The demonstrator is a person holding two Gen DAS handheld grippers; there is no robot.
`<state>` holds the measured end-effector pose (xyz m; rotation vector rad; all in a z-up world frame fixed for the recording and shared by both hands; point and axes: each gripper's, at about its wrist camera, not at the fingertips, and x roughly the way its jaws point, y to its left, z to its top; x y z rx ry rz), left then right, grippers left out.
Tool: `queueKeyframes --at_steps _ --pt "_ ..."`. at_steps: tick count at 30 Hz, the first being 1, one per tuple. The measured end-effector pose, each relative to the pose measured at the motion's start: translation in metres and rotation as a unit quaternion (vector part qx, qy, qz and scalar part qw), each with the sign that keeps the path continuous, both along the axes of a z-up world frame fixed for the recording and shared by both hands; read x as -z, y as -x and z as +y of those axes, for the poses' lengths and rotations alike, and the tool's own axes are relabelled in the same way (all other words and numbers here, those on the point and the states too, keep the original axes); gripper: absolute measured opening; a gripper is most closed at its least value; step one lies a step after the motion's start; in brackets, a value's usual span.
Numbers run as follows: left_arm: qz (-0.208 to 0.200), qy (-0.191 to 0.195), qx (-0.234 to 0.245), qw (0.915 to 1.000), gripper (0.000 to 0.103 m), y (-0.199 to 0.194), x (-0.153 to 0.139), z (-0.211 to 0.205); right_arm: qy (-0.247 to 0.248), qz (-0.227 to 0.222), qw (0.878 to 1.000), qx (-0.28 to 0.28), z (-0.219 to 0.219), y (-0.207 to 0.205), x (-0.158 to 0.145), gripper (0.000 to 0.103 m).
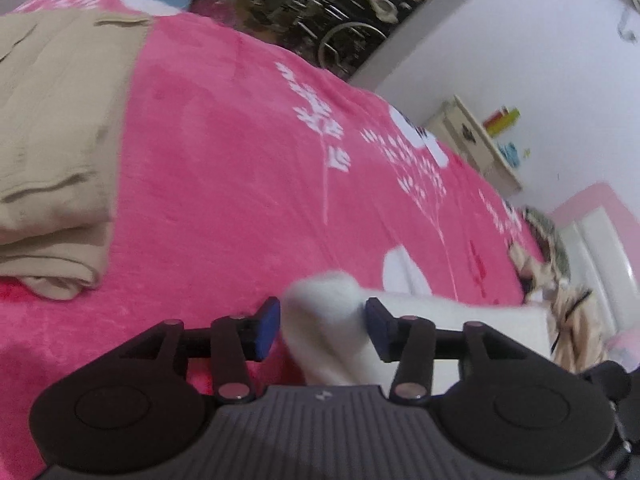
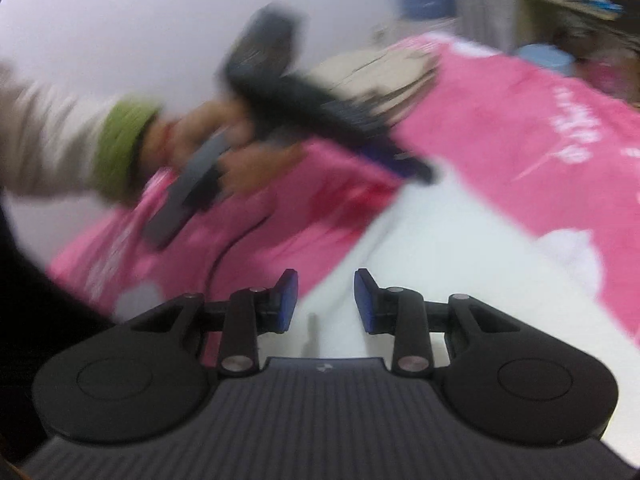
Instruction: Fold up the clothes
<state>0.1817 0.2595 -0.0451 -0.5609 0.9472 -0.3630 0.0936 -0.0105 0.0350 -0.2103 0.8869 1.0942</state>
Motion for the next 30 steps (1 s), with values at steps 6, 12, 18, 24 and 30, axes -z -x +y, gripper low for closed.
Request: queueKeyframes --at_steps 6,12,18,24,30 --pt "0.068 0.085 -0.038 0.9933 0.072 -0.015 0.025 0.022 0.048 -0.008 0.999 -0.013 0.018 0.002 0.048 0.027" --pt "0.064 0.076 0.018 0.9949 0.063 -0.024 0.032 -0.011 0.05 -0.048 0.997 -0.039 0.024 0.019 0.055 0.027" --pt "-0.031 0.028 0.034 0.9986 0.036 -0.009 0.006 -0.028 0.043 -0.077 0.995 -0.036 0.019 0.027 0.053 0.027" --pt "-0.05 -0.005 0.042 0.9979 0.035 -0.011 0.022 -0.025 0.03 -0.069 0.997 -0.031 0.022 0.017 0.06 0.028" --pt "-0.034 0.014 0.031 0.9989 0.036 -0.013 0.032 -0.018 0.007 -0.077 0.996 -0.034 0.016 0.016 0.038 0.026"
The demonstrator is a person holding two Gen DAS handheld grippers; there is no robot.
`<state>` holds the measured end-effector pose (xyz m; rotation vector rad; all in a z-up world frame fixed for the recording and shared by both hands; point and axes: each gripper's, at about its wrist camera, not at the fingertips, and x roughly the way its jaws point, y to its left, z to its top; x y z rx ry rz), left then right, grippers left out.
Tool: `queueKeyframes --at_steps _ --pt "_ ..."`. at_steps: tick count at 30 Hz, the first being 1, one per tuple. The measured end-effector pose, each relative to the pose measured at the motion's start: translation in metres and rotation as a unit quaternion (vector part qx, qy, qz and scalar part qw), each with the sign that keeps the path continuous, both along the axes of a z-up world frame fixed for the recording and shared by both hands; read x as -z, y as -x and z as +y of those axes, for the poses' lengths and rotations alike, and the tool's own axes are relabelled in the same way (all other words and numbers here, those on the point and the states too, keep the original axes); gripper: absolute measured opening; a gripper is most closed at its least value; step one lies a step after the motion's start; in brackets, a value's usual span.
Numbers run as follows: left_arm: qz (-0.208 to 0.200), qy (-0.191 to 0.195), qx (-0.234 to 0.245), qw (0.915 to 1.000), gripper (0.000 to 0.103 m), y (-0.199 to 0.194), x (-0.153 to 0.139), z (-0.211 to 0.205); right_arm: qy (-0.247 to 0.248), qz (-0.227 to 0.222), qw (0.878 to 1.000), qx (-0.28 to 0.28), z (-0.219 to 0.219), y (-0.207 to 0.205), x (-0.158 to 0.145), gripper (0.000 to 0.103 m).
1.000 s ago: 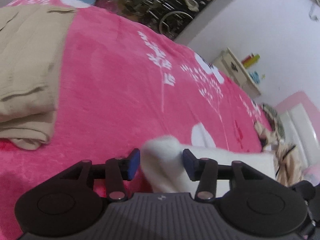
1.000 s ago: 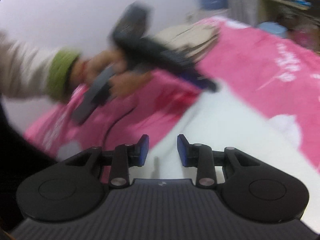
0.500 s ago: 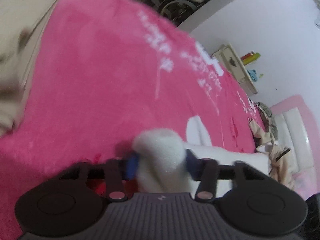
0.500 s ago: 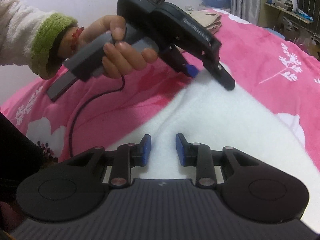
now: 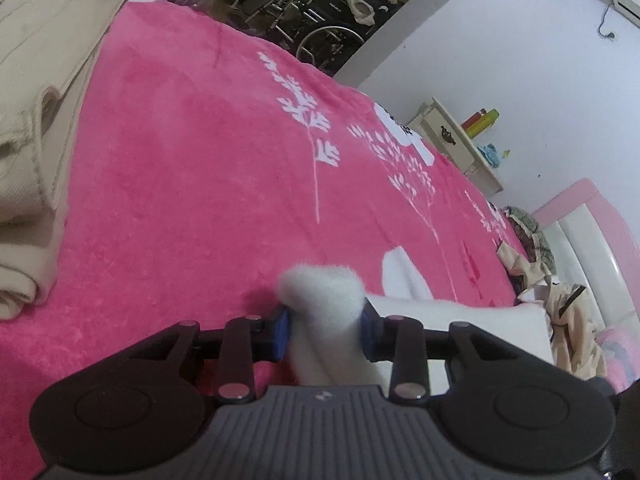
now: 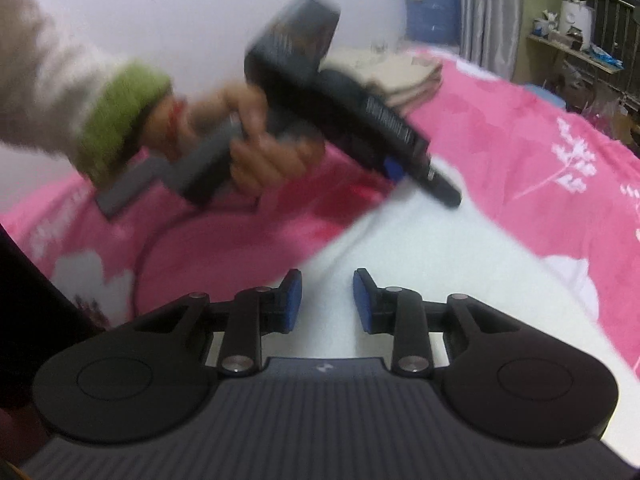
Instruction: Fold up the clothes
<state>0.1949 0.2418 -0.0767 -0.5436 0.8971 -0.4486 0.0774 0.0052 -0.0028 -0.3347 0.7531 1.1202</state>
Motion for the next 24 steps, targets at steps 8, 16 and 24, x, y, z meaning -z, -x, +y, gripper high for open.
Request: queueKeyframes --at_steps 8,16,24 --pt "0.011 0.001 -0.057 0.9983 0.051 0.006 -0.019 0.013 0.017 -0.012 0.999 -0.026 0.004 0.018 0.008 0.026" --pt "-0.068 -0.008 -0.08 0.9944 0.061 0.025 -0.071 -0.003 0.044 -0.039 0.995 0.079 -0.065 0.028 -0.028 0.026" --pt "-0.022 -0.005 0.058 0.9981 0.061 0.023 -0.037 -0.086 0.138 -0.017 0.942 0.306 -0.176 0.025 0.021 0.024"
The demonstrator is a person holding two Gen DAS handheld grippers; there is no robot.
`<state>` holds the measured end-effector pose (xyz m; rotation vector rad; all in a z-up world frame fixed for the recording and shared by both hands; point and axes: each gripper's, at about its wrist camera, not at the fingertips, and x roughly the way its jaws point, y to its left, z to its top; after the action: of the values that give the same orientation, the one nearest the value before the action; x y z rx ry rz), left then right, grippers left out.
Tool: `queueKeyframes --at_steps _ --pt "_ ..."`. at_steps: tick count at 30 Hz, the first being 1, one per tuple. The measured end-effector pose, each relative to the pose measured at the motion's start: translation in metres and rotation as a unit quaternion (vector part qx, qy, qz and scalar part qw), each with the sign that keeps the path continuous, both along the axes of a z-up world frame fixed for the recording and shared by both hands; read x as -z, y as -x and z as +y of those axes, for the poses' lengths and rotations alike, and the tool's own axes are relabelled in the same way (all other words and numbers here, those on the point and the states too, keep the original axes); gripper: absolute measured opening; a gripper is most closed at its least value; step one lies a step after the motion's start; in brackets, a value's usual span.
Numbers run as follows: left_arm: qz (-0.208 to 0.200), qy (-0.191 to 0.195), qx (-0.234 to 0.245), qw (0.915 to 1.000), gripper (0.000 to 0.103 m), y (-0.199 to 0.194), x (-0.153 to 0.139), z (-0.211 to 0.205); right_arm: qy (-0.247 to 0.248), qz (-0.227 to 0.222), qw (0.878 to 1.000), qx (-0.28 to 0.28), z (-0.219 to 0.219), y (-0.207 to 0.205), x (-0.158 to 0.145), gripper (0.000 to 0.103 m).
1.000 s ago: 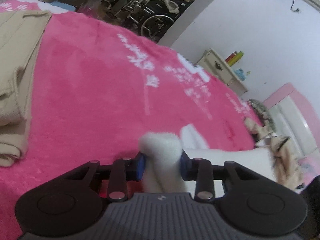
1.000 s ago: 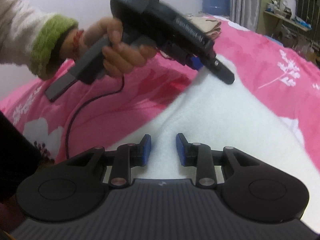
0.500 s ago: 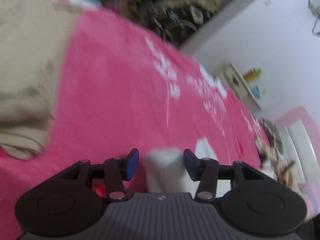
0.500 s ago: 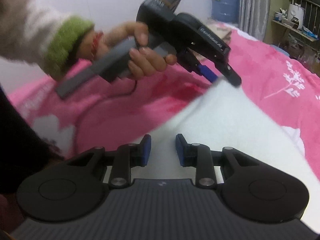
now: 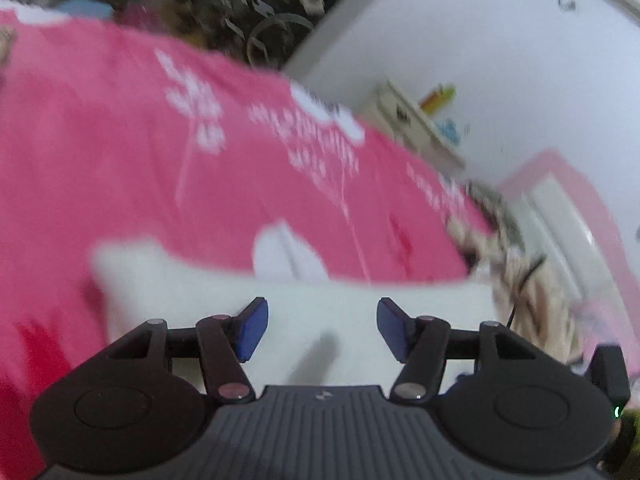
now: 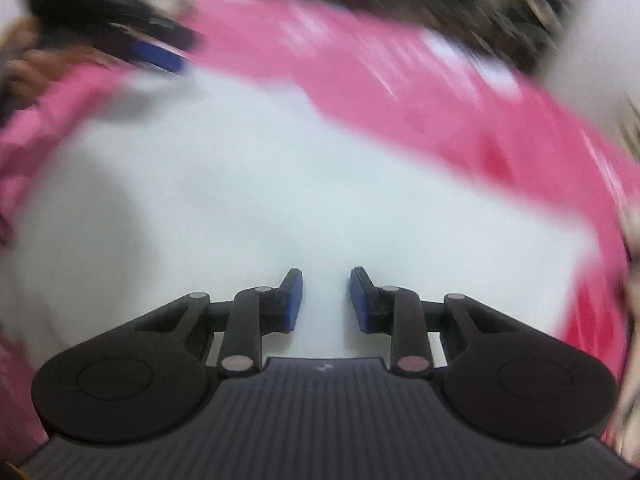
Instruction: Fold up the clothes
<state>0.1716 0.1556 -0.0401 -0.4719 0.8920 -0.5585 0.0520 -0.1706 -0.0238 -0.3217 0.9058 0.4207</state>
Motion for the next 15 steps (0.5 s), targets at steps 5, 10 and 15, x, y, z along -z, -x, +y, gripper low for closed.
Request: queueKeyframes --at_steps 5,10,15 --pt "-0.045 -0.068 0.029 0.9962 0.06 0.01 0.005 -0.014 -0.064 0.013 0.997 0.046 -0.034 0.012 -0.021 0.024" --pt "-0.03 -0.061 0.023 0.9974 0.06 0.009 0.004 -0.012 -0.062 -0.102 0.989 0.092 -0.056 -0.035 -0.059 0.024" --pt "-0.024 -0.051 0.016 0.9983 0.06 0.01 0.004 -0.011 -0.043 -0.03 0.981 0.187 -0.104 -0.061 -0.012 0.025"
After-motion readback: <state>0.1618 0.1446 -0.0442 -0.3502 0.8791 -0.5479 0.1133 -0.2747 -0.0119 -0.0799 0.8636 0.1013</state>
